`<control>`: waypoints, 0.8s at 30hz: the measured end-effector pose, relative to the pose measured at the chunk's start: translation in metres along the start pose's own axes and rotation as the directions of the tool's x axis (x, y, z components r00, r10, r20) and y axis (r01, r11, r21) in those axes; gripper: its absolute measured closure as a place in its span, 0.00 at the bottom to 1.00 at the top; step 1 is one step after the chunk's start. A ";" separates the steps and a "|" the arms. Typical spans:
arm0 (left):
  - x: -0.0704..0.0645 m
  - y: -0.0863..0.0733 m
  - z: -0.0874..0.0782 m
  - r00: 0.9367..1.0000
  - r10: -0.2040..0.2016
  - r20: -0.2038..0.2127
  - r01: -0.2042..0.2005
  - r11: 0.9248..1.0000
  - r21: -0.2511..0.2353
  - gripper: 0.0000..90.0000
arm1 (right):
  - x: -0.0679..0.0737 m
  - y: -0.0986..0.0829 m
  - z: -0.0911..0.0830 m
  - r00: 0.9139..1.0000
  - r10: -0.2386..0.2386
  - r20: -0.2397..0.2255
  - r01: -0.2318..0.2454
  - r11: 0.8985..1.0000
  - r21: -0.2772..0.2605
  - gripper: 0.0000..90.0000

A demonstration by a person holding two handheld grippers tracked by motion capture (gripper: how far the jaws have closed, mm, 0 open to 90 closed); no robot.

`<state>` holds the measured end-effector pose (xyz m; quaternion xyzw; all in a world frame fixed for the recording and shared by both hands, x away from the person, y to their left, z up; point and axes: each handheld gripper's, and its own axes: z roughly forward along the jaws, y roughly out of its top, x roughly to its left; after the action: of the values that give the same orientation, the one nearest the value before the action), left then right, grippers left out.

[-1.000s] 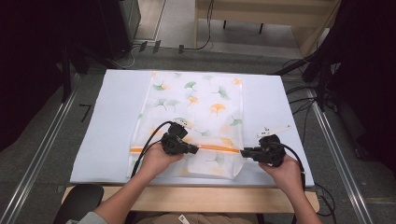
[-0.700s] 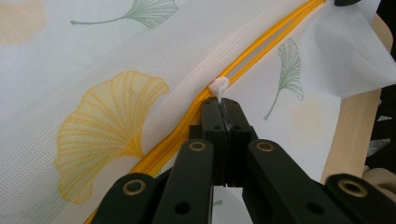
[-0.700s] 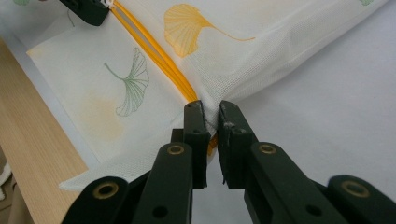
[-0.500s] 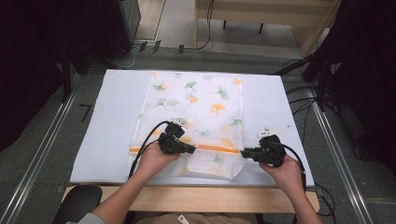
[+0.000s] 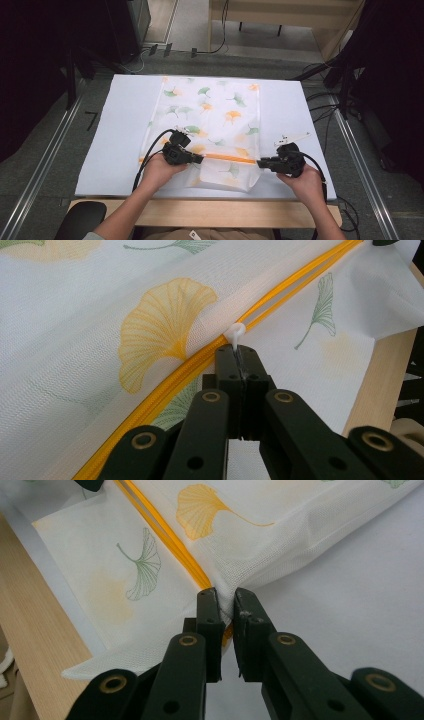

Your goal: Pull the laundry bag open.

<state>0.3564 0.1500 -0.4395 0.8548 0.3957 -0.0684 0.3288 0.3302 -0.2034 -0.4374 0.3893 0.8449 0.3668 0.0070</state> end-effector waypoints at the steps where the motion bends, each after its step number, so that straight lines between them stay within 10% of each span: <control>1: 0.000 0.000 0.000 1.000 0.001 0.001 -0.001 1.000 0.001 1.00 | 0.000 0.000 0.000 1.000 -0.001 0.002 0.001 1.000 0.001 0.94; 24: 0.004 0.000 -0.004 1.000 -0.009 -0.014 0.009 1.000 0.004 1.00 | 0.002 0.000 0.001 1.000 -0.005 0.000 0.005 1.000 0.009 0.94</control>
<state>0.3584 0.1548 -0.4380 0.8542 0.4016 -0.0649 0.3239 0.3295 -0.2015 -0.4373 0.3873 0.8474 0.3631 0.0059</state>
